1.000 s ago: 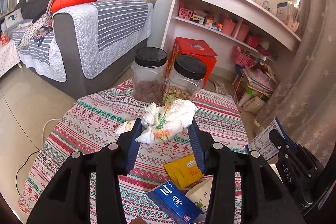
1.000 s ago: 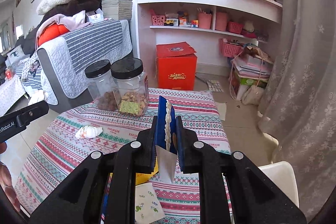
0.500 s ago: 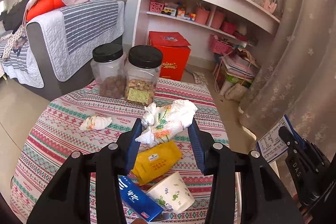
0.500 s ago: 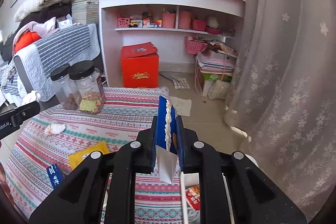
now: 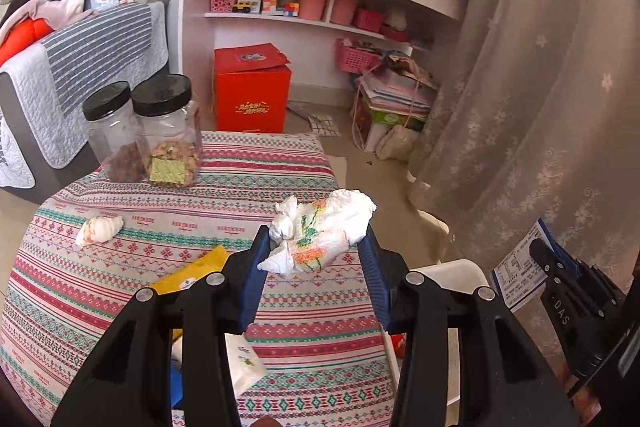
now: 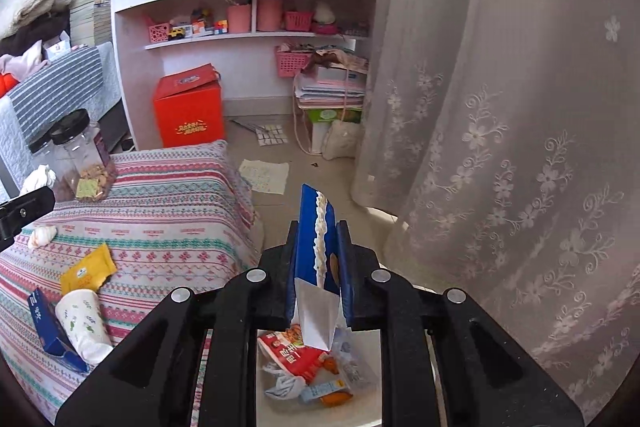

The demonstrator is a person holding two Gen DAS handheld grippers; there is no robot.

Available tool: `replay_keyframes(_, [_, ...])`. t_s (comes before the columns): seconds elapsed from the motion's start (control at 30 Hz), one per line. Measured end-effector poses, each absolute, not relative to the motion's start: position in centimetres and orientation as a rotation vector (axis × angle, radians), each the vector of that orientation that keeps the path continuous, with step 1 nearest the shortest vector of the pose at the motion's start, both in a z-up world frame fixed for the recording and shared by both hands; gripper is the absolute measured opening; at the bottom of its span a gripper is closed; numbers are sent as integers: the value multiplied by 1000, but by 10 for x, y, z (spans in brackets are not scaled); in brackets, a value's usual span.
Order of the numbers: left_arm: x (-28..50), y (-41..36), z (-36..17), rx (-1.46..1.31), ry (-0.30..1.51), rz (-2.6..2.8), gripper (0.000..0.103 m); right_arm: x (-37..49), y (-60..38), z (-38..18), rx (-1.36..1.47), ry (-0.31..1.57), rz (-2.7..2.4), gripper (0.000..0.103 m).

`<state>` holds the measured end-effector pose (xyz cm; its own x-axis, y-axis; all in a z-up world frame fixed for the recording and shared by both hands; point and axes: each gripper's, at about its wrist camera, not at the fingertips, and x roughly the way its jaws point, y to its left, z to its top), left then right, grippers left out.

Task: Collect trash
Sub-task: 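Carry the blue-and-white box to the bin and open the right gripper, then move the left gripper over the bin and release the tissue bundle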

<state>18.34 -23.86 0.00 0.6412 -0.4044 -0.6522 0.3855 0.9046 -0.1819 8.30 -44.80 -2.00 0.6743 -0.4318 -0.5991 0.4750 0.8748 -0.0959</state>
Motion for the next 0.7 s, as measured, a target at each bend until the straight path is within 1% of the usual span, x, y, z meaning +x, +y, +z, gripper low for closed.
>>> replay_keyframes(0.13, [172, -271, -5, 10, 759, -498, 44, 69, -468, -23, 78, 665, -540, 20])
replay_keyframes(0.17, [169, -278, -6, 22, 760, -510, 44, 66, -472, -24, 80, 664, -548, 26])
replay_keyframes(0.2, [167, -285, -8, 32, 762, -521, 44, 63, -475, -23, 84, 663, -559, 37])
replay_keyframes(0.27, [162, -299, -11, 47, 769, -542, 44, 57, -484, -23, 94, 658, -589, 50])
replay_keyframes(0.33, [158, -310, -15, 54, 782, -561, 44, 52, -493, -24, 104, 660, -618, 59])
replay_keyframes(0.4, [156, -320, -18, 57, 797, -582, 44, 44, -500, -25, 115, 652, -651, 74])
replay_keyframes(0.47, [153, -329, -21, 57, 810, -602, 44, 35, -507, -24, 126, 646, -673, 79])
replay_keyframes(0.57, [148, -344, -25, 59, 827, -636, 45, 23, -516, -24, 146, 642, -714, 90])
replay_keyframes(0.67, [143, -358, -29, 73, 837, -675, 46, 13, -523, -25, 170, 649, -746, 92])
replay_keyframes(0.7, [142, -362, -31, 79, 840, -688, 46, 10, -525, -26, 178, 655, -759, 94])
